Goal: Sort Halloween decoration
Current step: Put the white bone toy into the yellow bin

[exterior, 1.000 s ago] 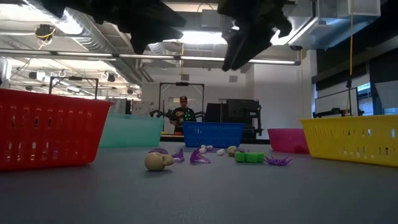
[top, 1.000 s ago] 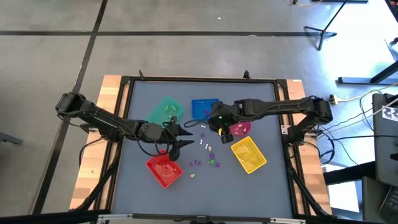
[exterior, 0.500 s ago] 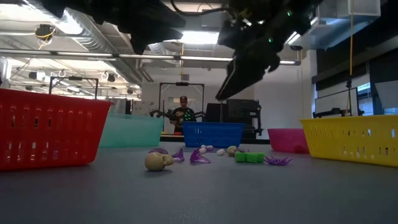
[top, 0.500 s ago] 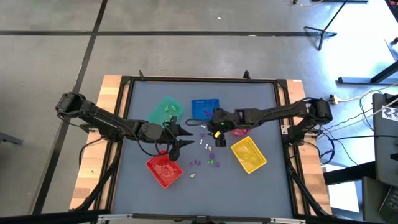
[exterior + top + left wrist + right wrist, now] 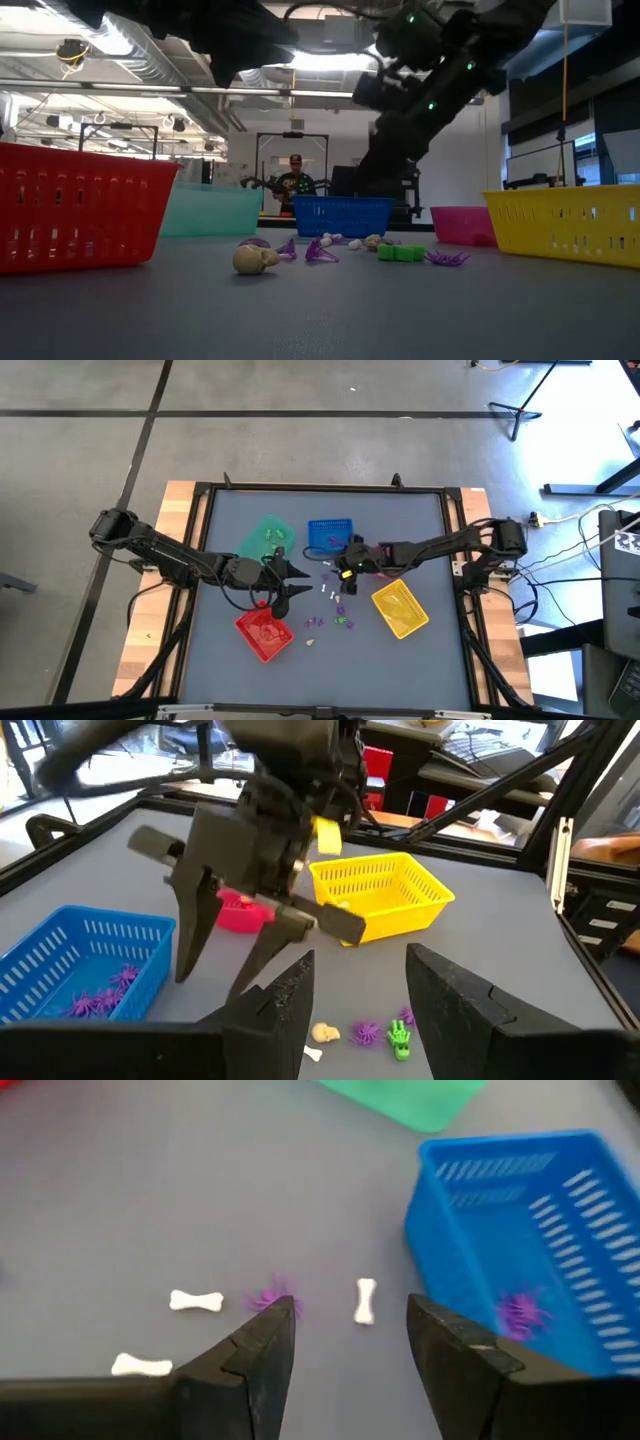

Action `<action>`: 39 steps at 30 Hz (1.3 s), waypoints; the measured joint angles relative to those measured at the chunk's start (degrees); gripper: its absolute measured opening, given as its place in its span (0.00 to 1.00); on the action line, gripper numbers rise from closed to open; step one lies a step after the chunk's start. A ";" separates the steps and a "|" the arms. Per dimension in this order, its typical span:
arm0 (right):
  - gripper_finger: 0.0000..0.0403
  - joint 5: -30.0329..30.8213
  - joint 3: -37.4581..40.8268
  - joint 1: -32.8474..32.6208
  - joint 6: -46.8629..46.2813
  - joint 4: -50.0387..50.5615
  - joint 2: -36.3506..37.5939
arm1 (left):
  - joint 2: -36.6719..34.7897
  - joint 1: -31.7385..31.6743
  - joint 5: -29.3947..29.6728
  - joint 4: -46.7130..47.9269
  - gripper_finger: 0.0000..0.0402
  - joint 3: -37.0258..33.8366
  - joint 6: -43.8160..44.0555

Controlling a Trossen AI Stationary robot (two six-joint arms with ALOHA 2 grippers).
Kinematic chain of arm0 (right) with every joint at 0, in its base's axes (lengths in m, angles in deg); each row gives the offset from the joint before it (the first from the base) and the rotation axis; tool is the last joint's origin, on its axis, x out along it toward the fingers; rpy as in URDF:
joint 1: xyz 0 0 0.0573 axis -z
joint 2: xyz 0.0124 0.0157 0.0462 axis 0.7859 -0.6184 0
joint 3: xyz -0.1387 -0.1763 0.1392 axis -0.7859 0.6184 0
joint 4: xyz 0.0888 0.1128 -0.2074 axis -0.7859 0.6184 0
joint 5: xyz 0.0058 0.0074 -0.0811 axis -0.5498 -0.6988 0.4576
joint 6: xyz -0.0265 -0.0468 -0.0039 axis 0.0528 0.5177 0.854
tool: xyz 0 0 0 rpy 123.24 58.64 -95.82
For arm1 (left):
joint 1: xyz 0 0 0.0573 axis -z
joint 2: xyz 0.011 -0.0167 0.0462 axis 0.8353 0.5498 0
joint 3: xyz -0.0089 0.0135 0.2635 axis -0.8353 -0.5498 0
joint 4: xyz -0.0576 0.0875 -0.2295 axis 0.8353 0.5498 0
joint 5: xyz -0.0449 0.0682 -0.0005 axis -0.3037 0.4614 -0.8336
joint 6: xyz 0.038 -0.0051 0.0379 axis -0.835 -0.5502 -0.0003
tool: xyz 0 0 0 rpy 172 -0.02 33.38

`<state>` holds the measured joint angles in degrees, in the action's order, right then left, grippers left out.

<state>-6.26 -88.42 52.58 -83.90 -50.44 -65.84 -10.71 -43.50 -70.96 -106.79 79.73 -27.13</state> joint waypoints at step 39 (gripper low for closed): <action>0.38 -2.65 -0.16 4.87 -4.46 -8.59 -11.25 | 0.00 -0.13 1.38 0.10 0.36 0.00 -0.03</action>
<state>-8.91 -88.57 57.45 -88.36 -59.03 -77.09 -10.71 -43.63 -69.59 -106.70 79.73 -27.16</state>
